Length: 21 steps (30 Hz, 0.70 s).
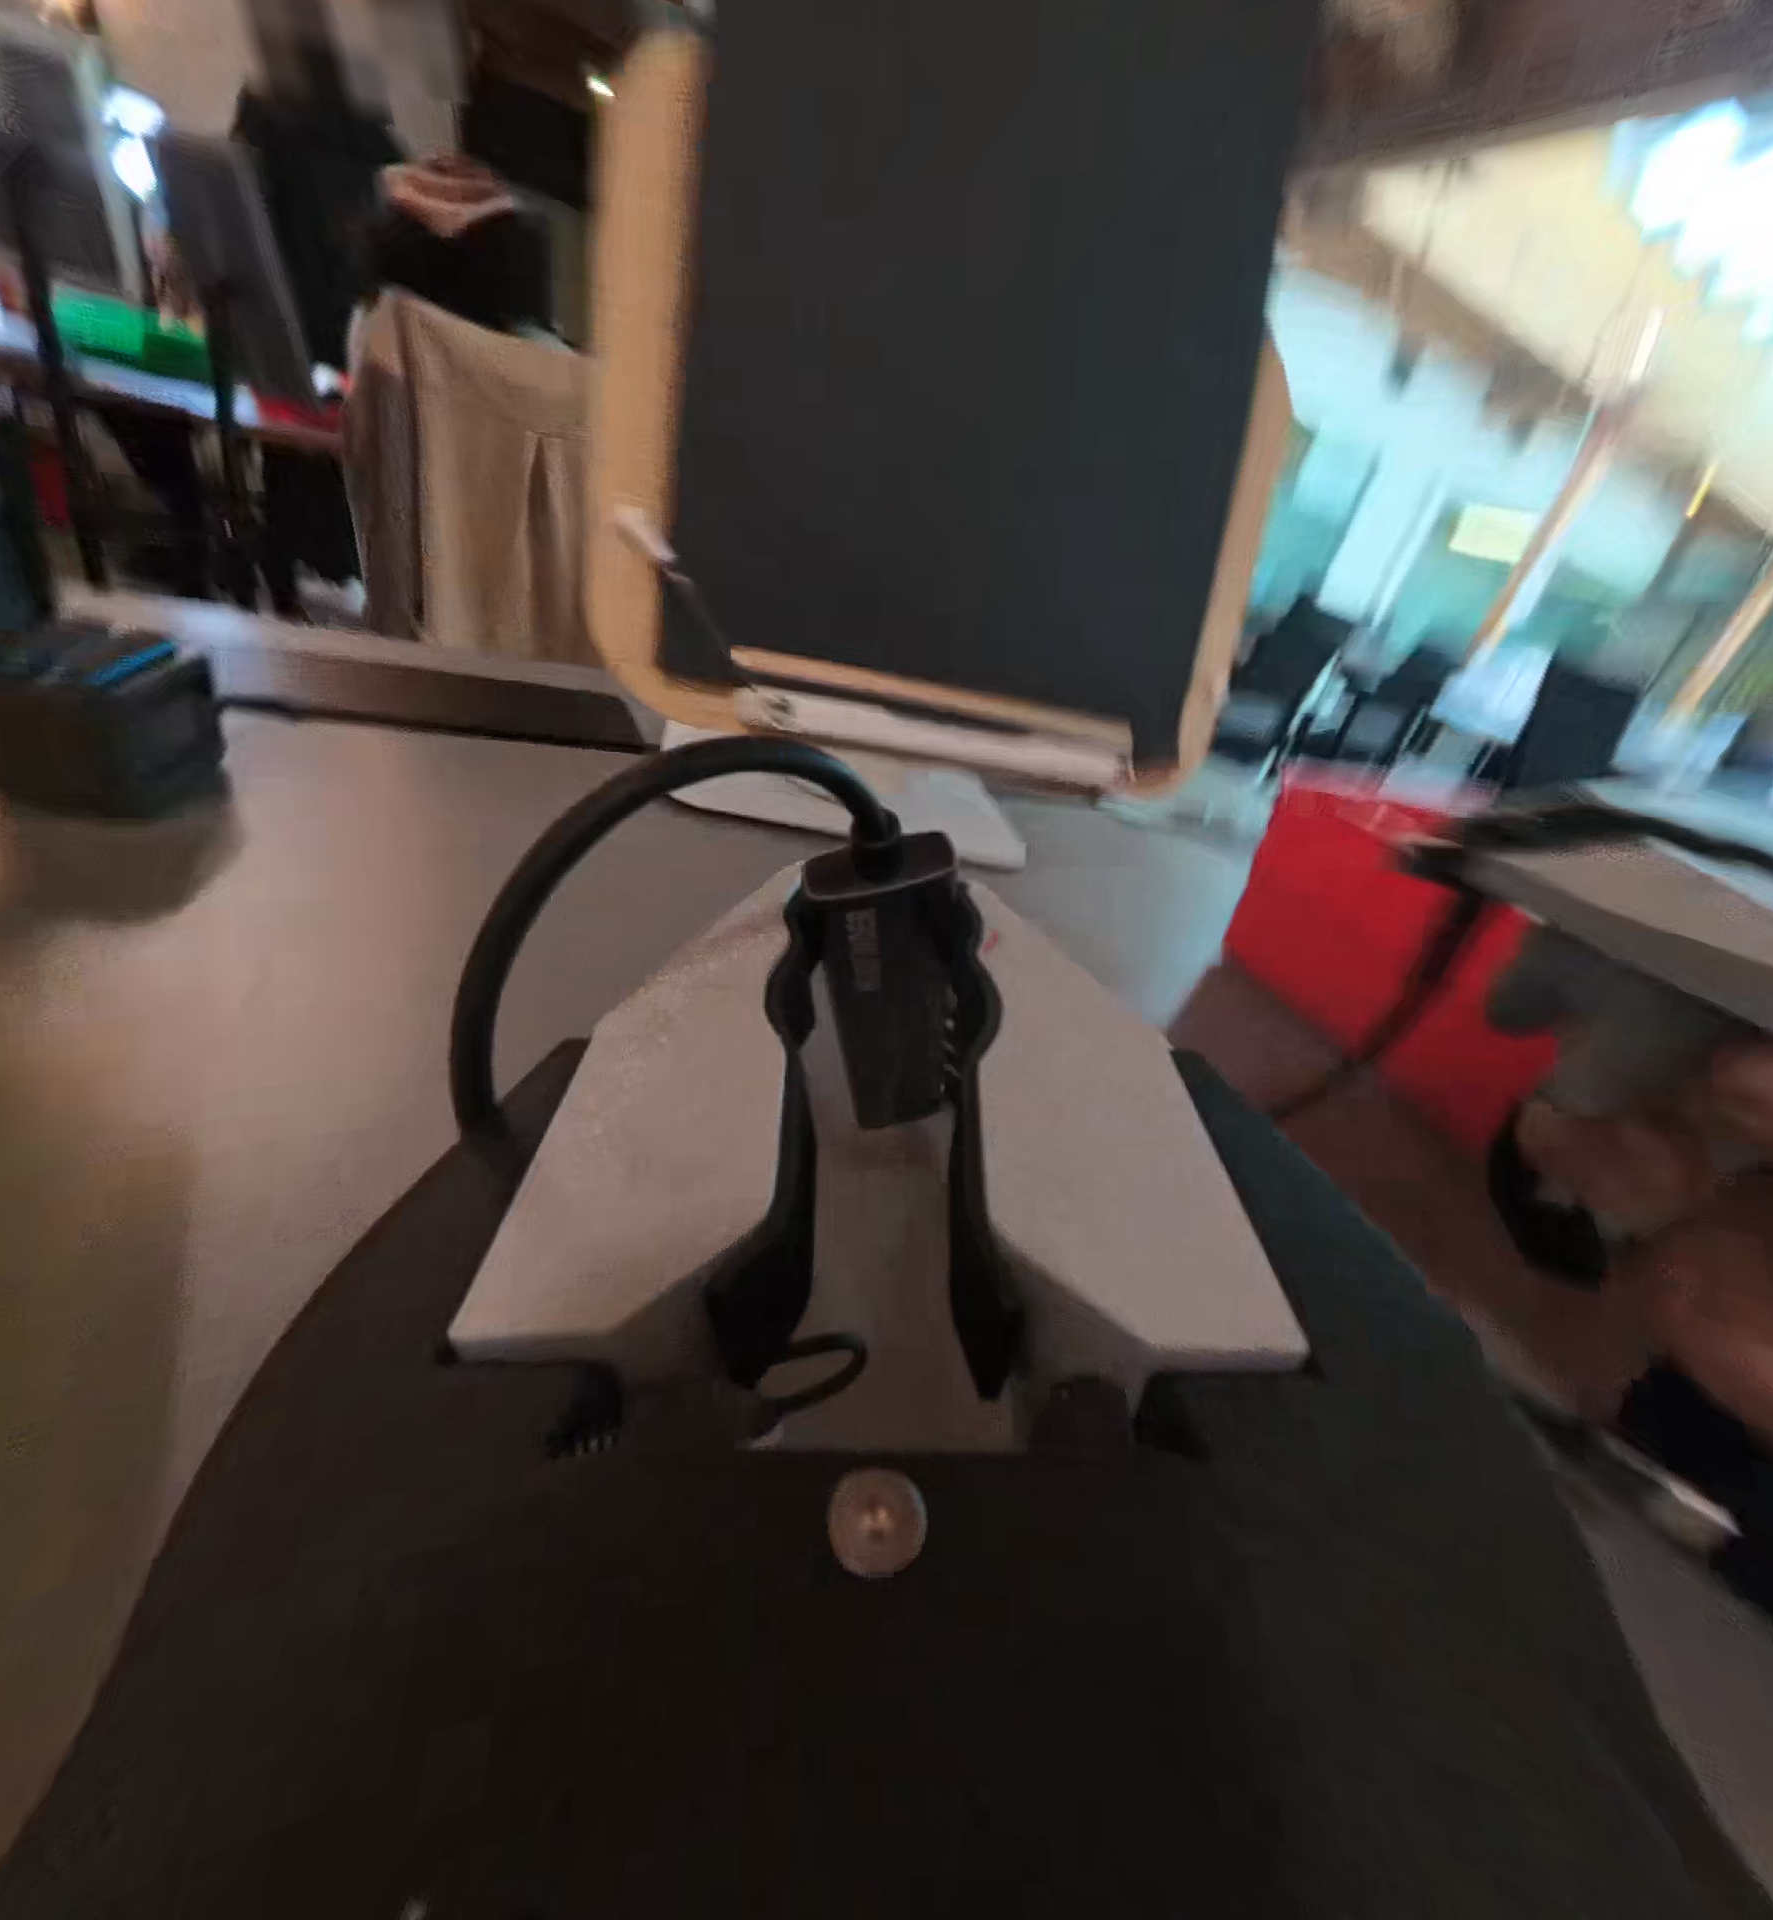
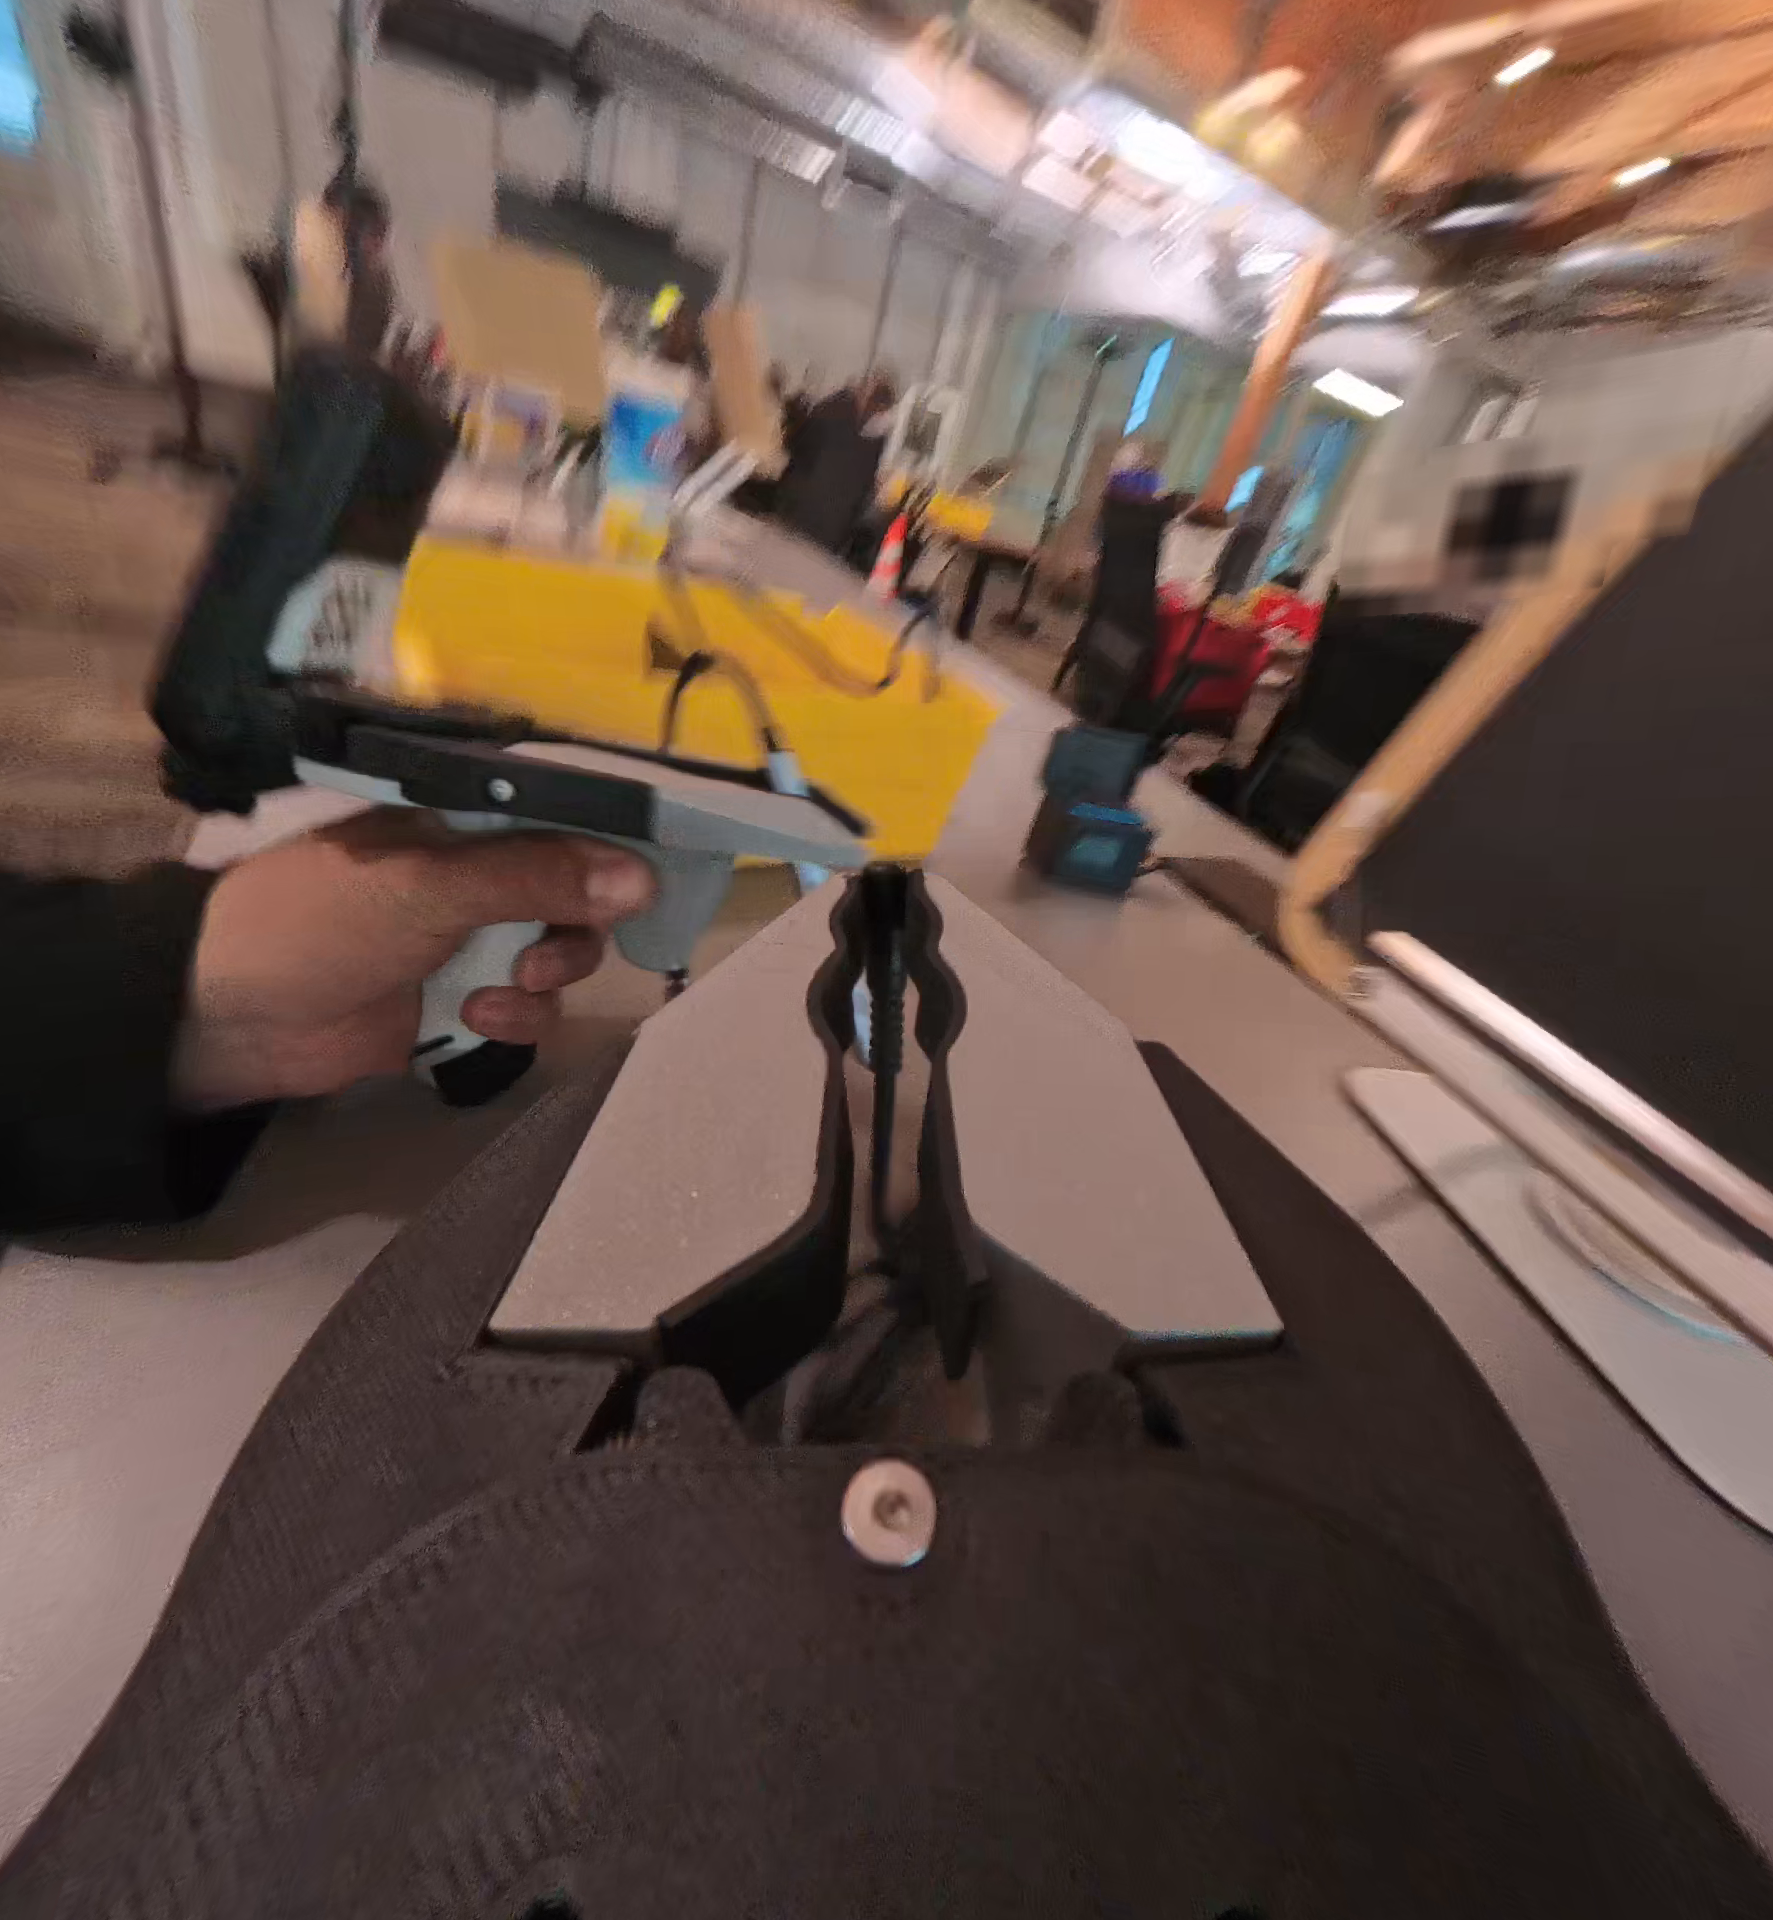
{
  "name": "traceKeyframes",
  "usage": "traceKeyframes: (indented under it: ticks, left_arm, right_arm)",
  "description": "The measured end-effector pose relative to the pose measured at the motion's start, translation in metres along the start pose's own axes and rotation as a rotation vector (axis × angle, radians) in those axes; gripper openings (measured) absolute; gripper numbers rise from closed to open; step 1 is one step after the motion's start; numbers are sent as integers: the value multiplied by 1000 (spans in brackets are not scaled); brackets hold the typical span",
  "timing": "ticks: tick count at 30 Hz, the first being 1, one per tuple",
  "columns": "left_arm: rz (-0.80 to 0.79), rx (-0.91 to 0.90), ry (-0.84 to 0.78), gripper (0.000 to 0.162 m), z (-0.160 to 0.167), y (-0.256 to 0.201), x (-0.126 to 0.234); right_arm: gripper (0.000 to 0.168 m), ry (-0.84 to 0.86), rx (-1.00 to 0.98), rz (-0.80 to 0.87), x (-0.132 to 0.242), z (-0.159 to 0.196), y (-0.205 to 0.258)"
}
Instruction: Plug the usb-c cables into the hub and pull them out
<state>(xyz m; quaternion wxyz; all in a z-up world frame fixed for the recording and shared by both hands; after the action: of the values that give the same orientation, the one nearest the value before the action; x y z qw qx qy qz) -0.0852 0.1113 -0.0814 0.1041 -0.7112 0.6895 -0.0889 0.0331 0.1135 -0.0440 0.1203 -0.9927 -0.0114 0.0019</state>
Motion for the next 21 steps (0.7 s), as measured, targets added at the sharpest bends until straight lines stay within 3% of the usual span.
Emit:
traceKeyframes:
  ticks: [1, 2, 4, 9, 15, 18, 21]
  left_arm:
    - [-2, 148, -14, 22, -7, 30, 4]
    - [76, 153, -35, 22, -15, 35, 11]
    - [135, -40, -32, 23, -13, 13, 21]
    - [204, -97, 6, 23, -2, -9, 13]
    - [209, -154, -56, 23, -10, -14, 18]
    - [235, -172, -60, 23, -9, -21, 22]
    - [265, -176, -57, 22, -7, -26, 23]
  right_arm:
    - [4, -72, -53, 57, 21, -9, -18]
    - [2, -107, -108, 79, 33, -8, -30]
    - [4, -63, -70, 59, 26, -4, -25]
    - [4, 83, 59, -13, -11, 7, 4]
    - [4, 168, 69, 88, -8, 5, -6]
    - [4, 236, 100, 164, 5, -15, -15]
    - [4, 240, 152, 211, 32, -62, -25]
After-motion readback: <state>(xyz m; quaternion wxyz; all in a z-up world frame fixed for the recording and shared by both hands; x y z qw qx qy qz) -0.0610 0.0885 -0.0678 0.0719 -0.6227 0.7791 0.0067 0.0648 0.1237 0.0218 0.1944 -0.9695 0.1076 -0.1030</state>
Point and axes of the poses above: each gripper's, where its closed fingertips meet, x back along the fingers, z out of its underside, y = z × x across the jaws, the point moved 2 cm from there along x, back along the fingers, and after that the axes turned 7 degrees about -z, right-handed, at the moved point
